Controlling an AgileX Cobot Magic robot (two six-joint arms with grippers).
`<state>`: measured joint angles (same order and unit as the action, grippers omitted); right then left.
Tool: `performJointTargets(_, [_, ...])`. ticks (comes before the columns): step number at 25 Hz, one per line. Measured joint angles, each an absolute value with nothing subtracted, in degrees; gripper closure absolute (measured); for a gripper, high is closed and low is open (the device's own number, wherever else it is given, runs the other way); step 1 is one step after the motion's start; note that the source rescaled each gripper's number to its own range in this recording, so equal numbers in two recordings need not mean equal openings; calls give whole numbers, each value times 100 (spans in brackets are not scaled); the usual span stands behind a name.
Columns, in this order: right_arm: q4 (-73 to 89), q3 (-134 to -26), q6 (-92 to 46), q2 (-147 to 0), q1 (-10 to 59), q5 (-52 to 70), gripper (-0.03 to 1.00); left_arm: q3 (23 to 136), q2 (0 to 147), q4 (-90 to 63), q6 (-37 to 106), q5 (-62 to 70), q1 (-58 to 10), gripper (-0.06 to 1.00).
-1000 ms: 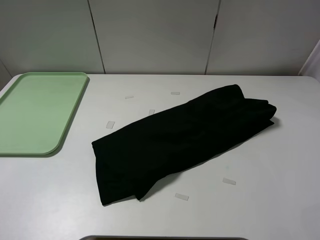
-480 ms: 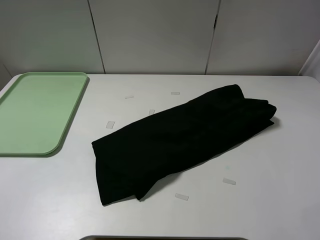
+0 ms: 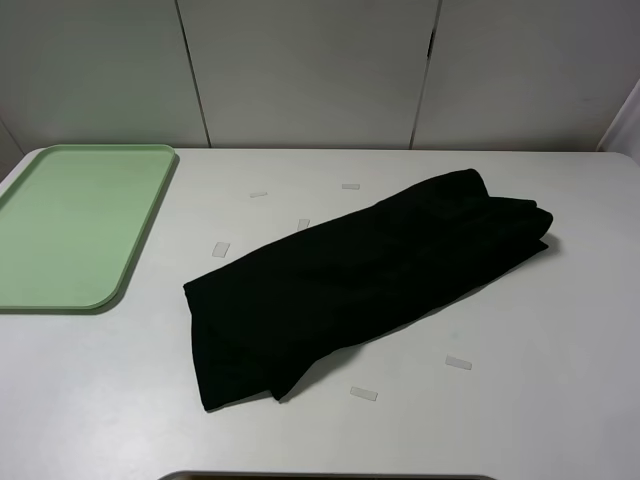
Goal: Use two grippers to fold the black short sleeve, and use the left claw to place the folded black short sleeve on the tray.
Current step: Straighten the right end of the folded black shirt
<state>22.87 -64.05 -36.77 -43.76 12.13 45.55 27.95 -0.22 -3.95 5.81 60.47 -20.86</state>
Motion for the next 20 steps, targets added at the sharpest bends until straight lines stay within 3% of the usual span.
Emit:
performJointTargets(9, [2336,-6405,-3693,-5528,1213,5156,-3,2795,-22,-395,581,6047,-455,-5])
performJointTargets(20, [3148,-6405,-3583,-6727,1213,5178,-3,2795,-22,-393,581,6047,-237,-6])
